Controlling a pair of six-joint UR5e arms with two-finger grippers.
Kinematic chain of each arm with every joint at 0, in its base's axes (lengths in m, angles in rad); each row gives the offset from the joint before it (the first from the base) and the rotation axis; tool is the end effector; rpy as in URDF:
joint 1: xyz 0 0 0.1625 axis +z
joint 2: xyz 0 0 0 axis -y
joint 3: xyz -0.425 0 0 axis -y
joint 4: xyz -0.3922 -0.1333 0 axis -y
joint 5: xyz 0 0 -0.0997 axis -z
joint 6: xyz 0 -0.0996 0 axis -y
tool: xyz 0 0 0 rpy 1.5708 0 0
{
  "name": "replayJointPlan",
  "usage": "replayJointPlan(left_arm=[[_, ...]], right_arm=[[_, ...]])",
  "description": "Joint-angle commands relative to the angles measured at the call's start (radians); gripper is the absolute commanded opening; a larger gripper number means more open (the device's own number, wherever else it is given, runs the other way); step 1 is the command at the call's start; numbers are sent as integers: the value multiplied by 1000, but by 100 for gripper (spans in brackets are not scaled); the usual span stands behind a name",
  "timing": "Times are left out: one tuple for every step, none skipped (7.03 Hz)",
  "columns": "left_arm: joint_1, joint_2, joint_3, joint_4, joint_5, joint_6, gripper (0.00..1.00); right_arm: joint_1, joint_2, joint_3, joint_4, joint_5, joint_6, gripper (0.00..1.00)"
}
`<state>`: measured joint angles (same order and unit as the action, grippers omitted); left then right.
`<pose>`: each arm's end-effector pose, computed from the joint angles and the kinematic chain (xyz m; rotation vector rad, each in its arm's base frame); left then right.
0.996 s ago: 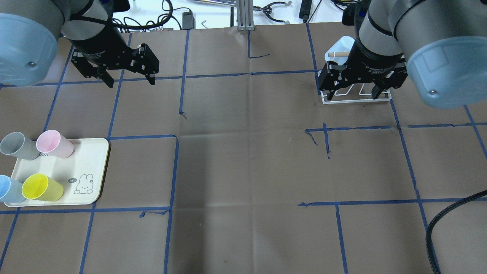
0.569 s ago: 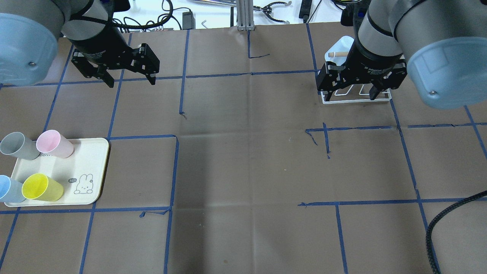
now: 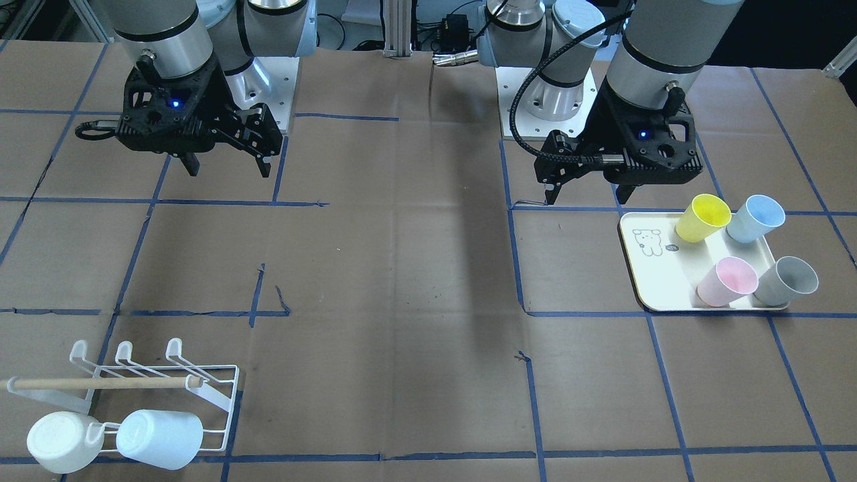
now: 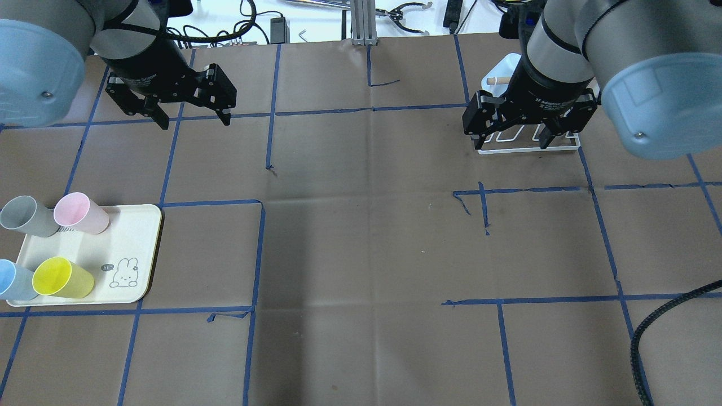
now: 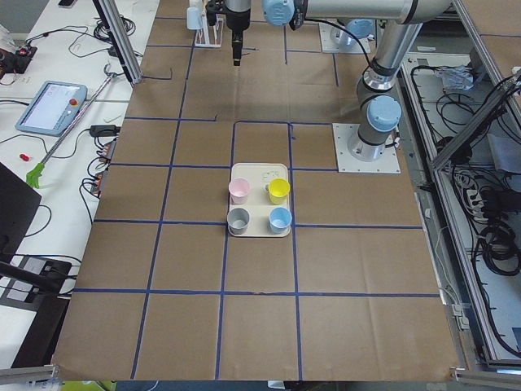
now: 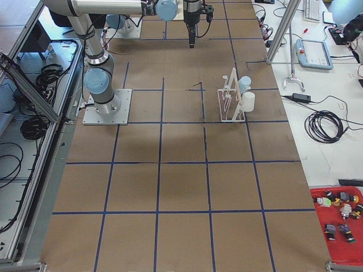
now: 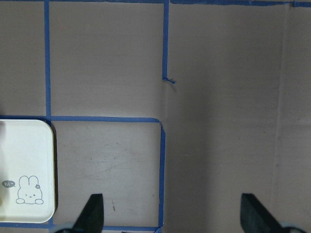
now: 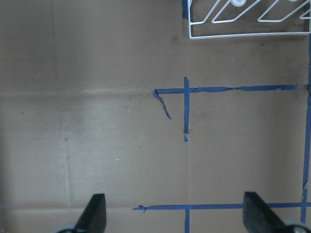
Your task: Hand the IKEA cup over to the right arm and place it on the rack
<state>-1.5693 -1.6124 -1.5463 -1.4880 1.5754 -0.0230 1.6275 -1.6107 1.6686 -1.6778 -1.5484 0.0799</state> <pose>-0.1321 -0.5160 0.4876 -0.0386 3.1358 -0.1031 0.1625 -0.4706 0.4699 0.0353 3.1148 -0.0739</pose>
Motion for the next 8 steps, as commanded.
replayJointPlan(left_arm=[[0, 0, 0, 0, 0, 0, 99], [0, 0, 0, 0, 0, 0, 99], [0, 0, 0, -2, 0, 0, 99], [0, 0, 0, -2, 0, 0, 99], [0, 0, 0, -5, 0, 0, 99], [0, 0, 0, -14, 0, 0, 99], [0, 0, 0, -14, 0, 0, 99], [0, 0, 0, -12, 0, 0, 99]], right_arm=[[0, 2, 2, 1, 2, 0, 100], [0, 2, 2, 1, 1, 1, 100], [0, 2, 3, 1, -2, 0, 100], [0, 3, 3, 0, 4, 0, 100], [0, 3, 5, 1, 2, 0, 100], [-2, 3, 3, 1, -2, 0, 100], [-2, 3, 3, 1, -2, 0, 100], [-2, 3, 3, 1, -2, 0, 100]])
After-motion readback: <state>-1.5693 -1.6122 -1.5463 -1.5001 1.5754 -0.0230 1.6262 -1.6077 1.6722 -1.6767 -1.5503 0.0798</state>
